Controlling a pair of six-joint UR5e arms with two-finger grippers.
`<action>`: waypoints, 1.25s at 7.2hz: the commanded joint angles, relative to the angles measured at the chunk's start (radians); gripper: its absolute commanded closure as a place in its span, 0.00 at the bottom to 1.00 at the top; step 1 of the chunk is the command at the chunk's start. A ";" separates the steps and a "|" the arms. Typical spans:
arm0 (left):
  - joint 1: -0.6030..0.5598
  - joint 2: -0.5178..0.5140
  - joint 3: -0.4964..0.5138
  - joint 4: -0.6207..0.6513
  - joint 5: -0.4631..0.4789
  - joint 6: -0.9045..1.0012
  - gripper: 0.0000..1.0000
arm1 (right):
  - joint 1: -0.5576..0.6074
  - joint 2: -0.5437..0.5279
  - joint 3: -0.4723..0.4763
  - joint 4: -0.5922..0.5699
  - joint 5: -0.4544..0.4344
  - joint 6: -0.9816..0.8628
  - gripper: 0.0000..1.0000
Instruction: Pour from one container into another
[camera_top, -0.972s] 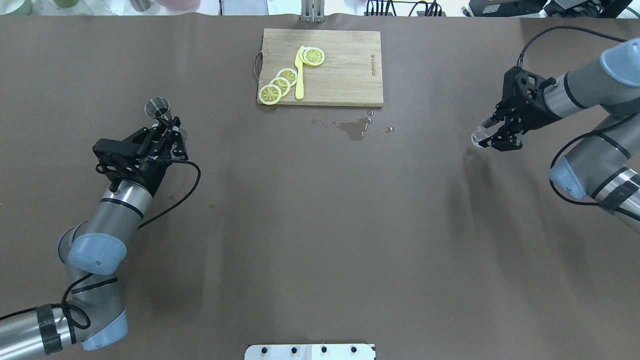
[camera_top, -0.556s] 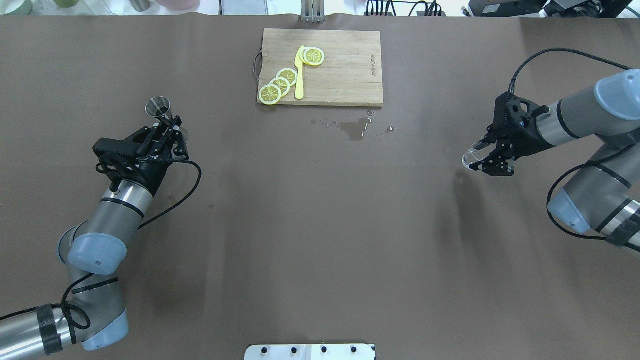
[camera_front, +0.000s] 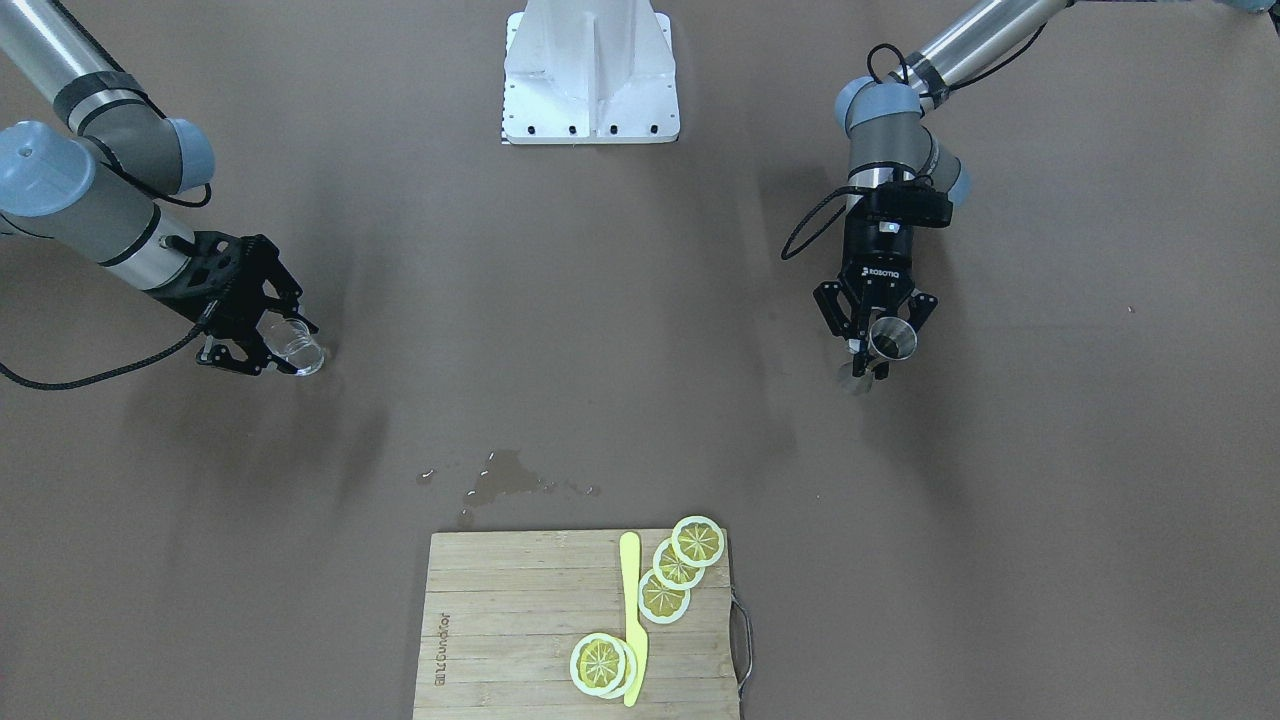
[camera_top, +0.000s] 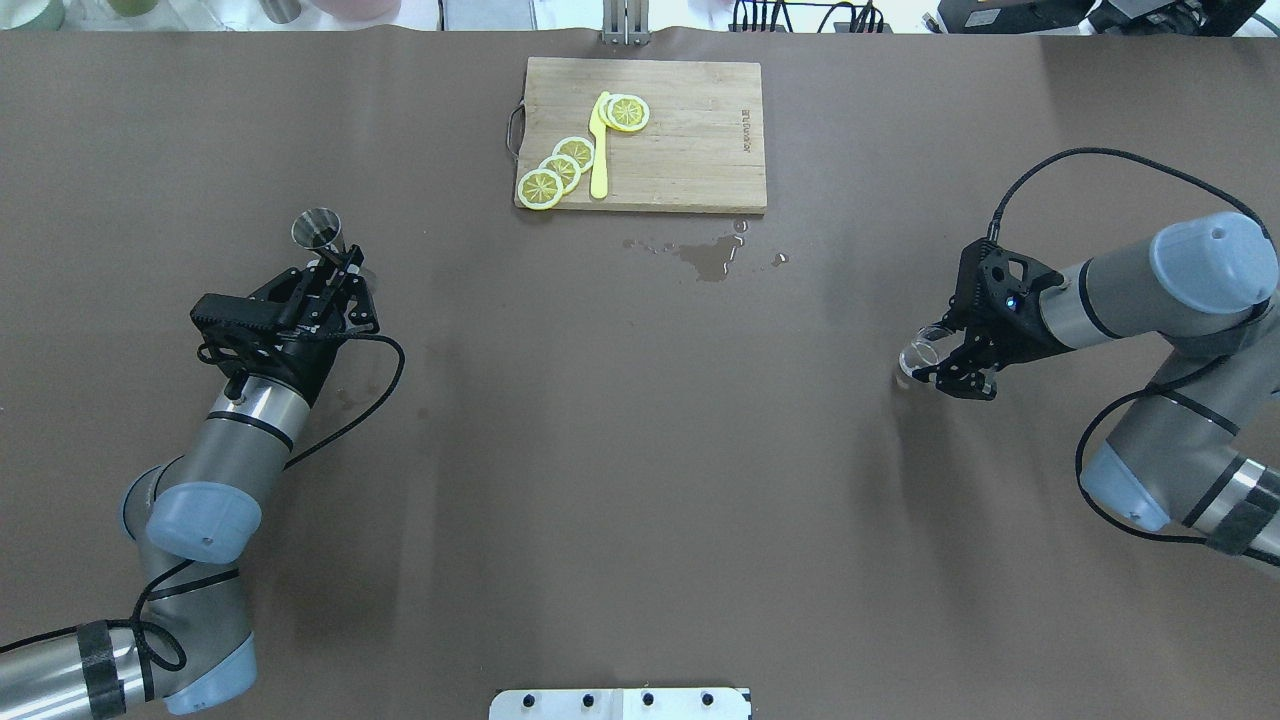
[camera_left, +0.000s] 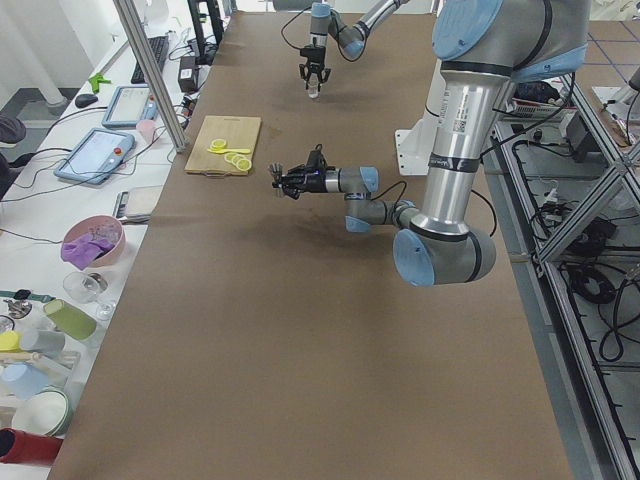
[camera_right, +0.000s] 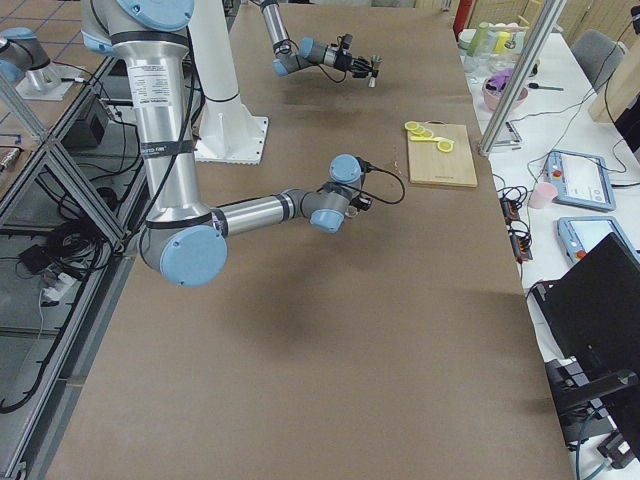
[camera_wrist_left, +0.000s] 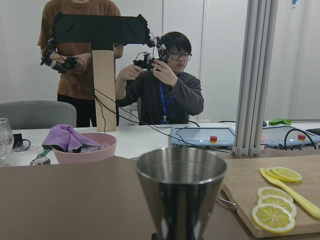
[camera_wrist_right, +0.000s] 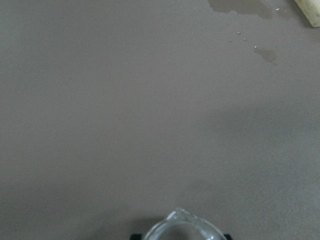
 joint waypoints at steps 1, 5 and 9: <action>0.021 -0.005 0.012 0.000 0.029 -0.003 1.00 | -0.028 -0.004 0.002 0.012 -0.026 0.022 1.00; 0.023 -0.009 0.035 -0.002 0.030 -0.003 1.00 | -0.034 -0.015 0.003 0.018 -0.036 0.028 0.01; 0.027 -0.063 0.104 -0.010 0.072 -0.042 1.00 | -0.033 -0.123 0.098 0.029 -0.032 0.045 0.00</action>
